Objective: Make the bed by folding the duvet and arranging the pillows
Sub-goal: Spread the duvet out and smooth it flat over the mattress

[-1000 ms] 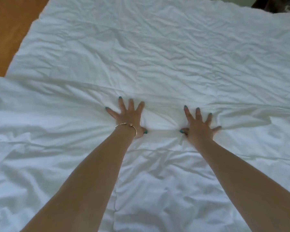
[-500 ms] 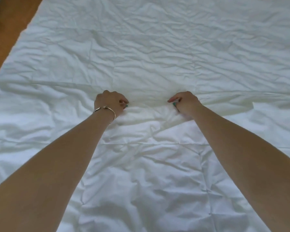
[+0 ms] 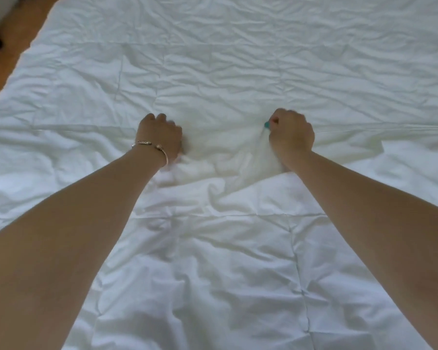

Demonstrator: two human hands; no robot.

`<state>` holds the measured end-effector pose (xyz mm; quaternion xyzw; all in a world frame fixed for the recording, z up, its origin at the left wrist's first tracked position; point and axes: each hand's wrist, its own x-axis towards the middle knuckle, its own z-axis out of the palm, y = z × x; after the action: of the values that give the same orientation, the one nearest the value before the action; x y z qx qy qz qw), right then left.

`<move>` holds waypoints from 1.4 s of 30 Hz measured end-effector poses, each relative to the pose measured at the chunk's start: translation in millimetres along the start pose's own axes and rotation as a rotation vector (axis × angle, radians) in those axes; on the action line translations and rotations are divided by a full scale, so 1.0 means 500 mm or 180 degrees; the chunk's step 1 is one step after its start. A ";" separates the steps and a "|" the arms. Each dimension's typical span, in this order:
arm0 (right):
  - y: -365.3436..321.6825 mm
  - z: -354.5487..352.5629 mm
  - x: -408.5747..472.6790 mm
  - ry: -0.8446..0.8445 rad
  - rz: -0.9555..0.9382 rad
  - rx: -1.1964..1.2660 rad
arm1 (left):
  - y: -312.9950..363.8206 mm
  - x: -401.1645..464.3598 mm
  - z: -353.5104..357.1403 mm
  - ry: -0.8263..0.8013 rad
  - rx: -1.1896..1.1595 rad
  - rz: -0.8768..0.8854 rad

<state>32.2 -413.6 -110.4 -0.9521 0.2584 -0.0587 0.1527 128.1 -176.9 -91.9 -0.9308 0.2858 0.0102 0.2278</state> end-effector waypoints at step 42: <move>-0.287 0.064 -0.087 -0.1543 -0.0566 -0.0108 | -0.215 -0.230 0.187 -0.0707 -0.1566 -0.1159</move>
<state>69.2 -265.3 -96.0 -0.9597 0.1305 0.1624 0.1884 100.1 2.7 -113.5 -0.9869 0.0770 0.1395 0.0239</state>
